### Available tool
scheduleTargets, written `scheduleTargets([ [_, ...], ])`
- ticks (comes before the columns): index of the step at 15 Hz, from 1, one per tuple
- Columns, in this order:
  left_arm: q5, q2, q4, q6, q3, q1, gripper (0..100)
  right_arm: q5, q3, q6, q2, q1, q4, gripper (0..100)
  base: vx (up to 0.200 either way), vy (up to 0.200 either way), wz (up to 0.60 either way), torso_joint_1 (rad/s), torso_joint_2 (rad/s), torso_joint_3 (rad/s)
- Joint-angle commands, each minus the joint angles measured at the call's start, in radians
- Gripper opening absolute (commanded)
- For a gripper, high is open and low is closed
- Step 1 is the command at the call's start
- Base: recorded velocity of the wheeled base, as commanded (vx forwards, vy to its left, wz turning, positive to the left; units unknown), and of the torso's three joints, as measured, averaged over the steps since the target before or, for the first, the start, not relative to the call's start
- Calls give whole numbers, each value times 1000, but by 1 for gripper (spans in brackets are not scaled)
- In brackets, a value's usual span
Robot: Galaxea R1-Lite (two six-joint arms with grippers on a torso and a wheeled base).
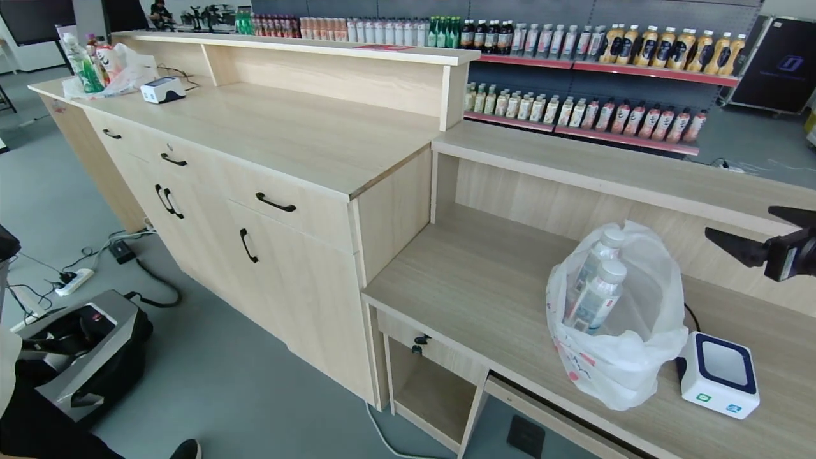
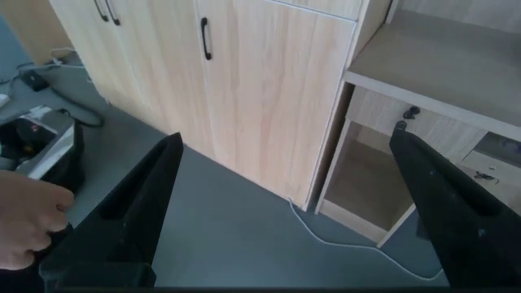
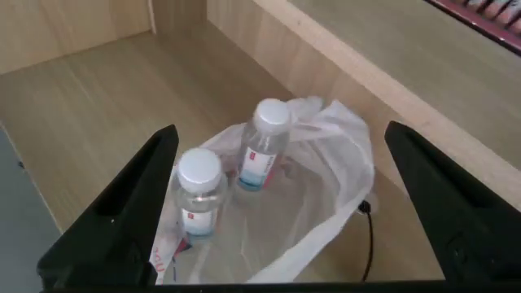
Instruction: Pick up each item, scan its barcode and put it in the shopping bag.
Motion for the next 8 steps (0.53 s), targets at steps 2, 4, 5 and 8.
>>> scheduleTargets([
  [2, 0, 2, 0, 0, 0, 0, 100, -19, -42, -75, -42, -229, 114, 100, 0, 0, -600, 5, 2, 2],
  [4, 0, 2, 0, 0, 0, 0, 100, -49, -71, -117, -3, -358, 210, 100, 0, 0, -600, 0, 5, 5],
  [5, 1, 2, 0, 0, 0, 0, 100, -53, -122, -123, 27, -424, 282, 100, 0, 0, -600, 2, 2, -2],
  [8, 0, 2, 0, 0, 0, 0, 100, -133, -223, -146, 130, -503, 351, 100, 0, 0, -600, -1, 4, 2],
])
